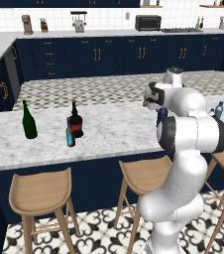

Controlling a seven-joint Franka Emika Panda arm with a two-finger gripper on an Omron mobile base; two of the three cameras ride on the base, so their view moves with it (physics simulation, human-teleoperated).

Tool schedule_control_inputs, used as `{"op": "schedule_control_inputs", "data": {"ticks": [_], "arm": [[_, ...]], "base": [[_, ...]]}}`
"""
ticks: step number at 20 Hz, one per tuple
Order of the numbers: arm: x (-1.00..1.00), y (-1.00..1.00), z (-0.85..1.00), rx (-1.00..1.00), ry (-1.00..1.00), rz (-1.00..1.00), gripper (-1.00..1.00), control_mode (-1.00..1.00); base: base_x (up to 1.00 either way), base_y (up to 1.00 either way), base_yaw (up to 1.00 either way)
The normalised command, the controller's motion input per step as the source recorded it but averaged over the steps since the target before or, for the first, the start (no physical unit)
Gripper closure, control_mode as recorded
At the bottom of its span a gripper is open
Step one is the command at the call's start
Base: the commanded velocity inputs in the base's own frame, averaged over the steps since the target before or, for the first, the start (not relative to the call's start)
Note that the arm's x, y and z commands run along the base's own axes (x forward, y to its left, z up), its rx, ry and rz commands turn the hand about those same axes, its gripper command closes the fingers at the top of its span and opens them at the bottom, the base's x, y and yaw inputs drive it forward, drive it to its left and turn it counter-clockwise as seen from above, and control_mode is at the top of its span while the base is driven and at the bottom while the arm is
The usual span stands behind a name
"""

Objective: Move the plastic bottles in the middle to the plastics group, and the glass bottles in the middle to the glass group.

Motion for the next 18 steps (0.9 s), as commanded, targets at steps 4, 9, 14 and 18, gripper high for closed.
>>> {"op": "schedule_control_inputs", "data": {"ticks": [4, 9, 14, 18], "arm": [[-0.78, -0.59, 0.23, 0.00, -0.08, -0.02, 1.00, -1.00], [-0.58, -0.75, 0.00, -0.03, -0.19, -0.07, 1.00, -1.00], [-0.22, -0.87, 0.00, -0.01, -0.14, -0.08, 1.00, -1.00], [-0.03, -0.92, 0.00, 0.00, -0.04, -0.08, 1.00, -1.00]], "base": [[0.00, 0.00, 0.00], [0.00, 0.00, 0.00], [0.00, 0.00, 0.00], [0.00, 0.00, 0.00]]}}
